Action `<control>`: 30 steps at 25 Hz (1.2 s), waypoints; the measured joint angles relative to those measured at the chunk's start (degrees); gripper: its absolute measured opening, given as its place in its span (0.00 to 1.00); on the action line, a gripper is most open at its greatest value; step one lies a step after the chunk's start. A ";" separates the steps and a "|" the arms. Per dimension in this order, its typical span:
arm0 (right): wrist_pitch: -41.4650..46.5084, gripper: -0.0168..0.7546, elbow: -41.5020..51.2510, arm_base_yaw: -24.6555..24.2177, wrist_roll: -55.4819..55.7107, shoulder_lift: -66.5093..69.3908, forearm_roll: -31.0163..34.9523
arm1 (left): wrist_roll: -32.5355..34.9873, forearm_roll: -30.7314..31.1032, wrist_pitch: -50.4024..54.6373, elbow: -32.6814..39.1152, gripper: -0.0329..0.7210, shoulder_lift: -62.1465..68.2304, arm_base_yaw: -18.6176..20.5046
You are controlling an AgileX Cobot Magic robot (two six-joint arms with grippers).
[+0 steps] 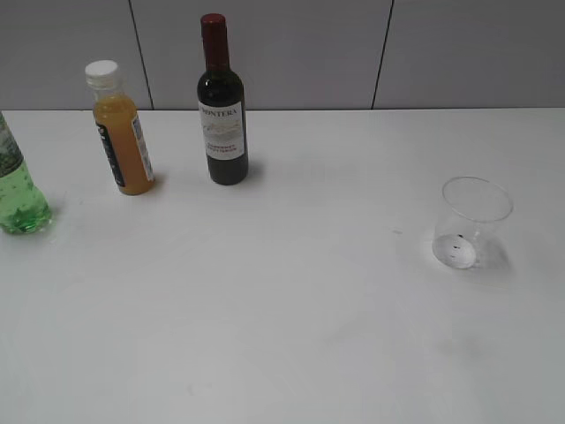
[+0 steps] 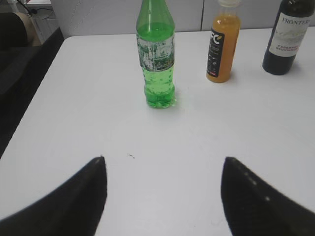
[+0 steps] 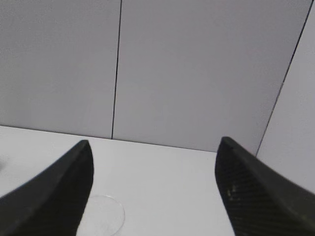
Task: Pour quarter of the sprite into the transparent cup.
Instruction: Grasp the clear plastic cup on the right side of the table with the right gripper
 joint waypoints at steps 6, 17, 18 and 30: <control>-14.65 0.86 0.00 0.00 2.43 16.23 -2.38 | 0.00 0.00 0.00 0.00 0.78 0.00 0.00; -31.84 0.92 1.15 0.00 17.63 37.22 -18.04 | 0.00 0.00 0.00 0.00 0.78 0.00 0.00; -33.00 0.92 1.94 0.00 17.68 38.75 -18.32 | 0.00 0.00 0.00 0.00 0.78 0.00 0.00; -50.55 0.92 8.01 0.00 12.66 55.33 -13.73 | 0.00 0.00 0.00 0.00 0.78 0.00 0.00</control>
